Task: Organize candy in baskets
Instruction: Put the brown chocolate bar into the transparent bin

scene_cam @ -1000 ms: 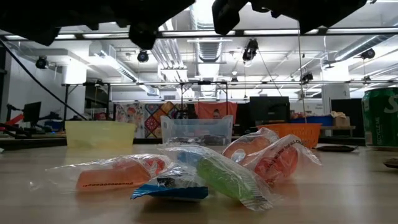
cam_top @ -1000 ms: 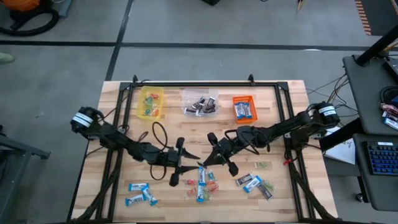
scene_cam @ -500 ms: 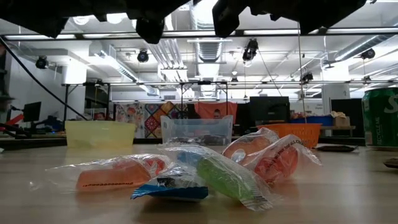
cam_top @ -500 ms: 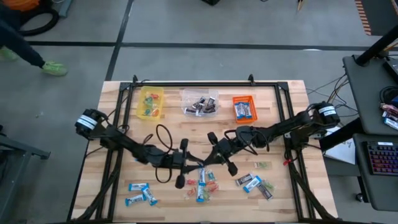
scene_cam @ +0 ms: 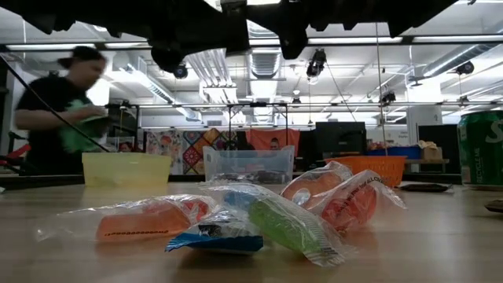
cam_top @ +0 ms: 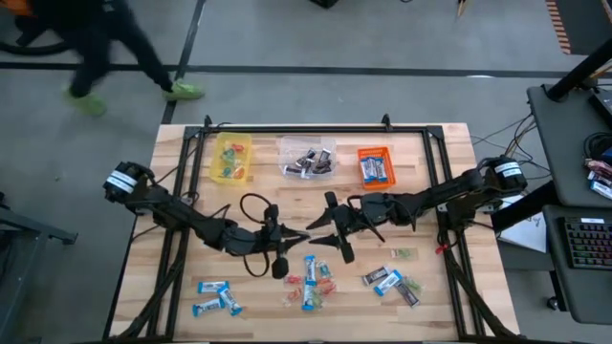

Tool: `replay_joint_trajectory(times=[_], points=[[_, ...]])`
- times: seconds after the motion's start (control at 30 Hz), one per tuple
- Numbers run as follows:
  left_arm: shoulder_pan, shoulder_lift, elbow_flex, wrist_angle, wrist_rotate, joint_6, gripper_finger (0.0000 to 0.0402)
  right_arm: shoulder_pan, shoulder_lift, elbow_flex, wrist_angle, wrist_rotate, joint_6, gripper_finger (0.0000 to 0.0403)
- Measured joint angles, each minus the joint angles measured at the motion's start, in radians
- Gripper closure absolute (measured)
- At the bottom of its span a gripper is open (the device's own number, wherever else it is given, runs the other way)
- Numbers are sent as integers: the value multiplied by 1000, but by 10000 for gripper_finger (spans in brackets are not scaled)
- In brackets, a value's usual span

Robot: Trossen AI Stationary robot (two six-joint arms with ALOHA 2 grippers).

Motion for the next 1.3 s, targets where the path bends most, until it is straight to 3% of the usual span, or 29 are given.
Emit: replay_joint_trajectory(times=[0.2, 0.4, 0.57, 0.8, 1.03, 1.3], points=[[10, 14, 13, -8, -5, -12, 397, 0, 5, 0, -4, 39, 12, 173], [23, 56, 72, -7, -5, 0, 397, -1, 6, 0, -4, 83, 12, 176], [23, 67, 100, -5, -6, 20, 396, 0, 6, 1, -5, 81, 12, 227], [23, 67, 96, -5, -23, 14, 396, 0, 6, 1, -7, 81, 5, 373], [23, 58, 93, -39, -30, -1, 365, -17, 4, 2, -11, 80, 24, 386], [22, -57, 91, -379, -30, -79, 314, -156, -38, 2, -79, 103, 45, 388]])
